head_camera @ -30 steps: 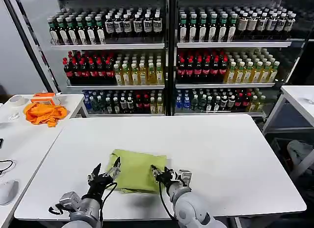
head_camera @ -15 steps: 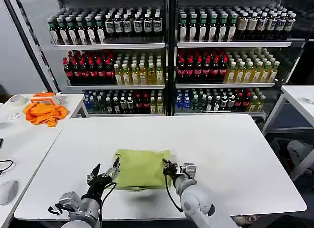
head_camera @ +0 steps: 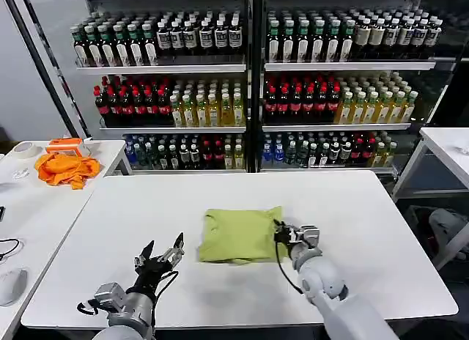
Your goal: Fold and organize the clothes.
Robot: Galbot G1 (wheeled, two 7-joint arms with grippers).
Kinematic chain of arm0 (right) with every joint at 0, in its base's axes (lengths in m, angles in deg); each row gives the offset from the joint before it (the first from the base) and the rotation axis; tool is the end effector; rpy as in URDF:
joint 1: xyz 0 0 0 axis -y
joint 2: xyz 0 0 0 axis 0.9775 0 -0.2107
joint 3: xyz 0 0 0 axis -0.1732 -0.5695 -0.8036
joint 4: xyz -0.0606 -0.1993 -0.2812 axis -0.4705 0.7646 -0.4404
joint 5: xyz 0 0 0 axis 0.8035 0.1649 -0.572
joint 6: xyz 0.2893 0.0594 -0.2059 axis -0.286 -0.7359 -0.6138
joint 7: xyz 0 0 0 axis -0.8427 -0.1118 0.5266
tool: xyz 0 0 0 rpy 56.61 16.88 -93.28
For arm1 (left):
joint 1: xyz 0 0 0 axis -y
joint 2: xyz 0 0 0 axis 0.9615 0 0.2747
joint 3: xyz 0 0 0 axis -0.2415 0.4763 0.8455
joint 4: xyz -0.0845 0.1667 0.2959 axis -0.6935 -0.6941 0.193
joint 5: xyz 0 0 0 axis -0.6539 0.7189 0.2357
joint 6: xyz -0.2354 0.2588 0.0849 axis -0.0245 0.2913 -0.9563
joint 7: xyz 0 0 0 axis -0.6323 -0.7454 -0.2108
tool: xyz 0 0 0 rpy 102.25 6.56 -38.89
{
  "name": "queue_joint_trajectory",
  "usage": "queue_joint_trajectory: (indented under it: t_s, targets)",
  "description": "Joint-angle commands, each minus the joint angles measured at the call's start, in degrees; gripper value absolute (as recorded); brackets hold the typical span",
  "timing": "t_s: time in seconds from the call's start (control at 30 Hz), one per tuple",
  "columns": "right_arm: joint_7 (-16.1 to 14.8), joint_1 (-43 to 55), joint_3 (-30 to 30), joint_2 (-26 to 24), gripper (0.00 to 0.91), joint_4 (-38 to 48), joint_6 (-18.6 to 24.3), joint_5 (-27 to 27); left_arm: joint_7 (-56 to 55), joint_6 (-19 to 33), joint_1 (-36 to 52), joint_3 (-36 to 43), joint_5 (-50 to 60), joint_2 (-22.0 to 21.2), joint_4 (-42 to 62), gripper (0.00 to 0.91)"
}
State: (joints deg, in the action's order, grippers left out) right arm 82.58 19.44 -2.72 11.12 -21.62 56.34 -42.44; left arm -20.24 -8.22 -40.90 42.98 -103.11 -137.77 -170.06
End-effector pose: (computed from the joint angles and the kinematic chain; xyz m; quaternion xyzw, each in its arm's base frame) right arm 0.3638 0.0154 -0.2865 0.0935 -0.9670 -0.0290 0.2352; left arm 0.2055 0.0092 -0.2593 -0.0222 -0.9742 0.1804 0.1337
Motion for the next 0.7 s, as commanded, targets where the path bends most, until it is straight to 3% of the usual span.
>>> queue_joint_trajectory:
  t_s: [0.03,0.17,0.23,0.37,0.53,0.7]
  targets:
    - [-6.1,0.7,6.0,-3.5,0.907,2.6,0.7,-12.7,0.1,0.7,0.5,1.3,4.4,0.2,0.3,0.907]
    - [-5.8,-5.6,8.1,-1.4,0.907,0.8,18.6,-22.4,0.5,2.0,0.5,2.3,7.8,0.3,0.1,0.907]
    - [-6.4,-8.9,9.7,-1.5,0.907,-1.5,23.8,-25.3,1.3,3.9,0.3,2.7,11.6,1.1,0.3,0.907]
    - [-7.1,-15.9,13.4,-2.7,0.907,-7.4,24.9,-25.6,2.8,7.0,-0.1,3.2,18.1,2.4,0.4,0.907]
    - [-7.5,-23.1,19.3,-3.3,0.907,-12.3,29.3,-24.4,4.6,9.1,-0.3,4.2,25.6,3.5,0.1,0.907]
    - [-10.6,-32.0,23.4,-1.9,0.907,-18.9,31.6,-23.5,5.6,9.8,-0.8,4.8,27.4,4.3,0.0,0.907]
